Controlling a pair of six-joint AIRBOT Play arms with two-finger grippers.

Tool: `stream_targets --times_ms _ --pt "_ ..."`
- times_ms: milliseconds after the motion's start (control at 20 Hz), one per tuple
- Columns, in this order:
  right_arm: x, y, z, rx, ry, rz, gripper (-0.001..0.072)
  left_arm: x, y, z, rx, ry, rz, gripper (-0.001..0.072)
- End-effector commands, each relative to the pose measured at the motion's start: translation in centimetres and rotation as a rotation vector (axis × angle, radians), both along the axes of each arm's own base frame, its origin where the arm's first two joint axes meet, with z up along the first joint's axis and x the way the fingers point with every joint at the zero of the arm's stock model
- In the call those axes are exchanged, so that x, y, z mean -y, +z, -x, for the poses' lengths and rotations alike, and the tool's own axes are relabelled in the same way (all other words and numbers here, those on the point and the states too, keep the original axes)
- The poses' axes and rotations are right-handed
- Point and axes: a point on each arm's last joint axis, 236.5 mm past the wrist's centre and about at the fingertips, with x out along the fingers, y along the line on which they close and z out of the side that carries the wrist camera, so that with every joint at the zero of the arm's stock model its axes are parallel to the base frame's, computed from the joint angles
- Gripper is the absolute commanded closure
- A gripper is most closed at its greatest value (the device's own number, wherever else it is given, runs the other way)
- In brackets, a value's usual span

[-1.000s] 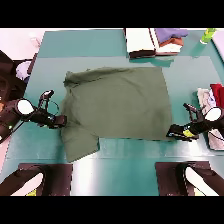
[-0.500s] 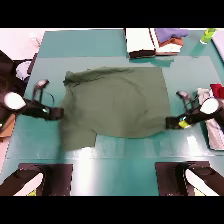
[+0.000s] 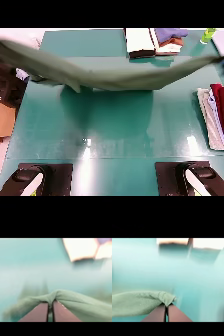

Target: Fold the shirts.

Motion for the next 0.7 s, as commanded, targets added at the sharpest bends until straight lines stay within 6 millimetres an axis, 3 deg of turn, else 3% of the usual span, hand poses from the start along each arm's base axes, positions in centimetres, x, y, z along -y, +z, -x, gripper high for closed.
stream_targets --times_ms 0,150,200,300,400,500,650 --pt "2.0 11.5 5.1 0.302 -0.076 0.038 0.0694 -1.0 12.0 7.8 0.351 0.016 0.036 0.0672" --pt "3.8 15.3 7.7 0.396 -0.162 0.060 0.0695 -1.7 16.8 11.3 0.527 0.031 0.067 0.0673" --pt "4.3 15.8 8.0 0.397 -0.188 0.066 0.0695 -1.9 17.4 11.4 0.550 0.037 0.073 0.0673" --pt "5.3 15.4 7.5 0.338 -0.229 0.077 0.0695 -1.9 15.9 8.7 0.481 0.049 0.052 0.0673" --pt "6.3 13.0 5.5 0.209 -0.247 0.088 0.0695 -1.3 12.1 3.8 0.310 0.043 0.014 0.0672" --pt "6.4 9.3 1.9 0.070 -0.213 0.086 0.0695 -0.6 6.6 -2.2 0.095 0.029 -0.028 0.0672" --pt "5.2 0.1 -4.9 -0.196 -0.120 0.083 0.0695 0.4 -3.8 -10.2 -0.267 0.000 -0.090 0.0671"
